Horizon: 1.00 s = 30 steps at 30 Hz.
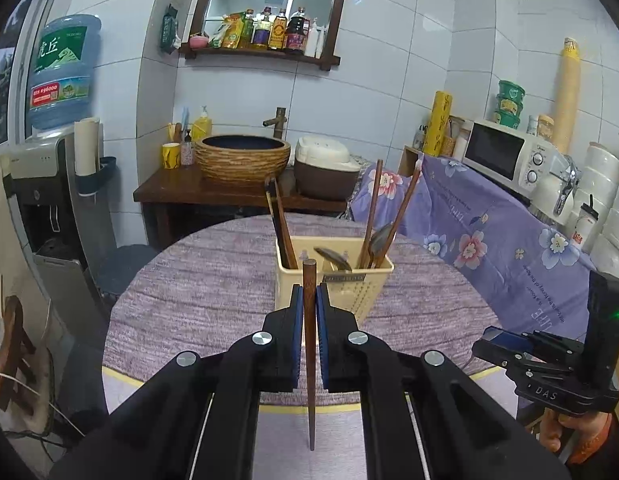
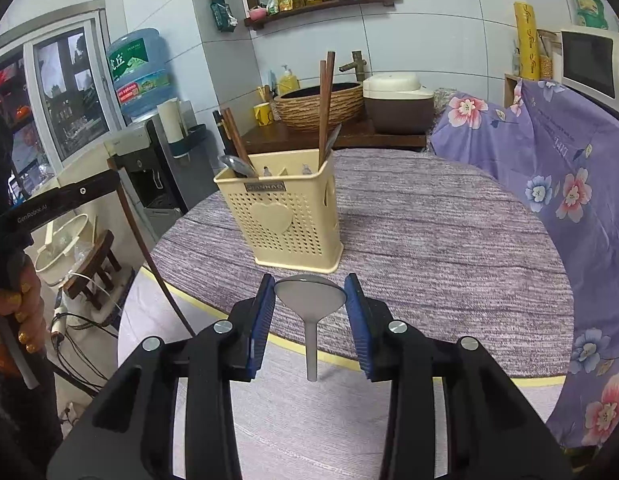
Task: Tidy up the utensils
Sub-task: 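Lower the chopstick and clear spoon into the holder and open both tools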
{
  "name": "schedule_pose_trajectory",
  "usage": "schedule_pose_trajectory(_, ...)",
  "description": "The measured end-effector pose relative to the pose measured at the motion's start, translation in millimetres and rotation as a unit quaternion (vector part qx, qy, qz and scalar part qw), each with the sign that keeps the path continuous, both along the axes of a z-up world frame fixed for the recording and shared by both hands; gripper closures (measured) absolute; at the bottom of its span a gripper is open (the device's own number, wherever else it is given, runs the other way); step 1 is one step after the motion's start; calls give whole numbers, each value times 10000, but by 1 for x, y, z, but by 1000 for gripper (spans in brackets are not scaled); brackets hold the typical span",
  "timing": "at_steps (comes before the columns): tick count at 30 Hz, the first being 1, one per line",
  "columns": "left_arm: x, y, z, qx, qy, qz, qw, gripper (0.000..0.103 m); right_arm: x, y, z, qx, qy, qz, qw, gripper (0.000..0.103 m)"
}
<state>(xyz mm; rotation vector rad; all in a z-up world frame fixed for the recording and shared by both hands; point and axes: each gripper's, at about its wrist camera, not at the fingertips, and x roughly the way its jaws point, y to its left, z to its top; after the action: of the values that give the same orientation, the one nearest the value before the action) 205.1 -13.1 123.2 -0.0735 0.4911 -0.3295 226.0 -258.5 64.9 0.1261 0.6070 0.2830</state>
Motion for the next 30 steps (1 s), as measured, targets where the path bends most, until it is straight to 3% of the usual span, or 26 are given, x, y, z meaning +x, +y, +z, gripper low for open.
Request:
schedule_pose_trajectory(6,18,8,51,-182,-280,-66,9994,95,24,10,51,-145,-443,194,9987,66)
schedule_pose_trajectory(13,46,11,132,-372,-1025,353,9934,95,65,28,137,-202,-1281,138,9915,66)
schedule_pose_trajectory(16,59,6,143,-365,-1306,581,9891,95,87,39,155,-213,-1448,55,9892,66)
schedule_pose_trajectory(22,94,-8,110,-339,-1201,696,9897,95,122,65,125,-430,-1326,-65,9902,66)
schedule_pose_trajectory(30,119,-12,41,-355,-489,594,9964,95,142,74,51,-627,-846,-202,9942,66)
